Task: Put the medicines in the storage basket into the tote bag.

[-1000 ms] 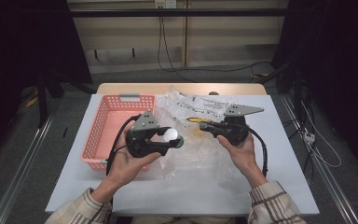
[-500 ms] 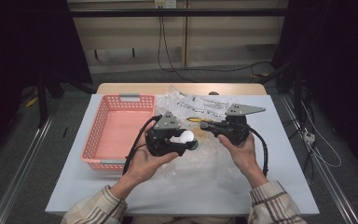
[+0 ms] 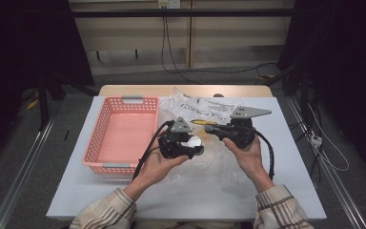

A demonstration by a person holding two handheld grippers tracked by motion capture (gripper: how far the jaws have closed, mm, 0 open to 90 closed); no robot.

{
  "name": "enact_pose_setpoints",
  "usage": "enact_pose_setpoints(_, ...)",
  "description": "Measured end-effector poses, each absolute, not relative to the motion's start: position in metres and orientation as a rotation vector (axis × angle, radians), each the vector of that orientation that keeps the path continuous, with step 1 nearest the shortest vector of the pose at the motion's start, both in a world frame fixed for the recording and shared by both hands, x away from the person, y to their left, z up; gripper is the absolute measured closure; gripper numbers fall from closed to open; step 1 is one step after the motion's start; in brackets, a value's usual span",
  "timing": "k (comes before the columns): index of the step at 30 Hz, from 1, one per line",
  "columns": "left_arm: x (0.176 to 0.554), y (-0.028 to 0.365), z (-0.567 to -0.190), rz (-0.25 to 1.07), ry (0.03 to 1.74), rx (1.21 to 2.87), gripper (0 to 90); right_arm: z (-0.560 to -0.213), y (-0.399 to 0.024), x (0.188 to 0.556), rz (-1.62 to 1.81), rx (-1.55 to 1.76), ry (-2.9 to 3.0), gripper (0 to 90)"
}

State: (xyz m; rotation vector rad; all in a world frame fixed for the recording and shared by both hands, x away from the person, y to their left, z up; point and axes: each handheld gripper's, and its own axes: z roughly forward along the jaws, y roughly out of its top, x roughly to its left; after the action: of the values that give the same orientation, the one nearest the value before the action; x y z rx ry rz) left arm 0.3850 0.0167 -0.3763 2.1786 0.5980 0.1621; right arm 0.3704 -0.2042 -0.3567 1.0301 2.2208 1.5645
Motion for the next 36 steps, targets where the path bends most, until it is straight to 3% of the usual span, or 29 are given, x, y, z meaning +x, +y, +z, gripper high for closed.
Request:
enact_pose_setpoints(22,0.407,-0.010,-0.418,0.189,0.725,2.210,50.9,-0.365,-0.206,0.364,1.537,1.053,2.250,90.0)
enact_pose_setpoints(27,0.410,-0.012,-0.428,0.137,0.760,2.175,50.8,-0.369,-0.207,0.362,1.508,1.059,2.267,90.0)
enact_pose_setpoints(36,0.413,-0.014,-0.439,0.186,0.764,2.200,50.6,-0.374,-0.210,0.361,1.498,1.076,2.274,90.0)
